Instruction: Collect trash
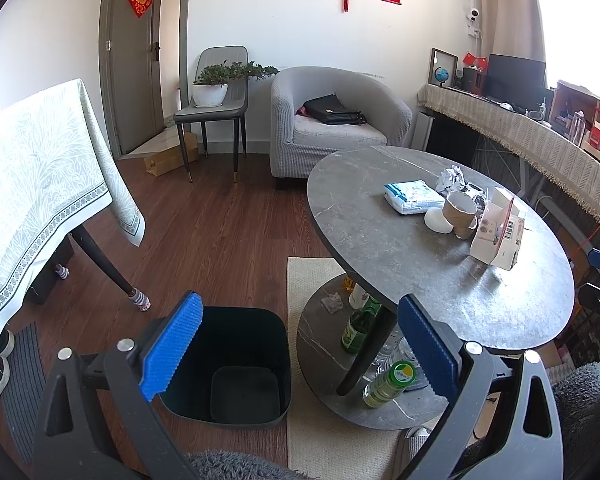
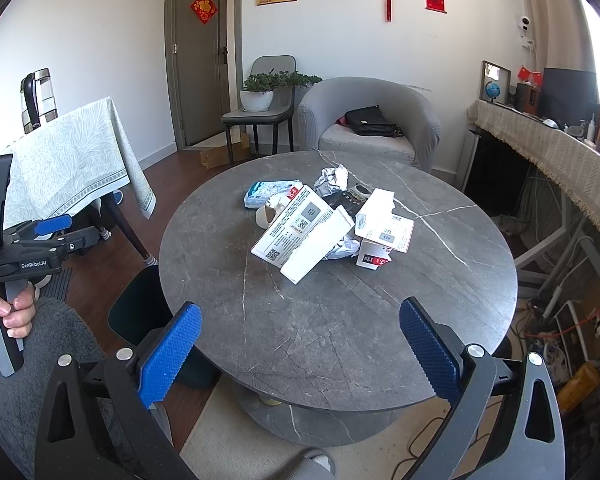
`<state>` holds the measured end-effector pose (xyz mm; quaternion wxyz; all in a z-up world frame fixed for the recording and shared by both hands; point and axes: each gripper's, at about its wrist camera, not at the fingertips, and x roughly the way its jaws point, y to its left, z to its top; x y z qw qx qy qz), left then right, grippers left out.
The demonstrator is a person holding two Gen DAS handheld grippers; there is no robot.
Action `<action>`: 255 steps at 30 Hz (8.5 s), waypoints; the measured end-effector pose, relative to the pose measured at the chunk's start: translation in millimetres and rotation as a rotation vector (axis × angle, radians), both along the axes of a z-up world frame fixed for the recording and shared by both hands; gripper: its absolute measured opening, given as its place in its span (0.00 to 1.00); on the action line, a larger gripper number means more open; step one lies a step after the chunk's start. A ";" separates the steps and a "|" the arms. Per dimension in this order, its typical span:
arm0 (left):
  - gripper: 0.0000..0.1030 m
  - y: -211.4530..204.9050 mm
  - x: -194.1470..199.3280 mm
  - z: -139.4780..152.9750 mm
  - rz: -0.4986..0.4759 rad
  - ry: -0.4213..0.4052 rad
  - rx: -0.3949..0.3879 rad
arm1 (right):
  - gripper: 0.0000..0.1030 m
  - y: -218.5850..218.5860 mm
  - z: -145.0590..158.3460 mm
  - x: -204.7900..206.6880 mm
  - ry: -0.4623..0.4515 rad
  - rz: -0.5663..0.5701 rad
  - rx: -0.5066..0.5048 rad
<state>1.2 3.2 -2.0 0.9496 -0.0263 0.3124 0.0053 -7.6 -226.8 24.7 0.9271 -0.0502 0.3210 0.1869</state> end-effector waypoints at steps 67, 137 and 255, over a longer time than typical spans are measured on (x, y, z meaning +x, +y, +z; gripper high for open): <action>0.97 -47.4 4.2 21.0 -0.294 -0.065 -0.003 | 0.97 -33.3 21.6 19.7 0.016 -0.081 0.082; 0.51 -165.1 123.0 -37.6 -0.678 0.186 -0.185 | 0.79 -47.9 -36.2 175.1 0.322 -0.266 0.322; 0.63 192.4 55.5 -139.8 0.025 0.478 -0.270 | 0.50 366.1 -133.6 168.3 0.509 0.306 -0.075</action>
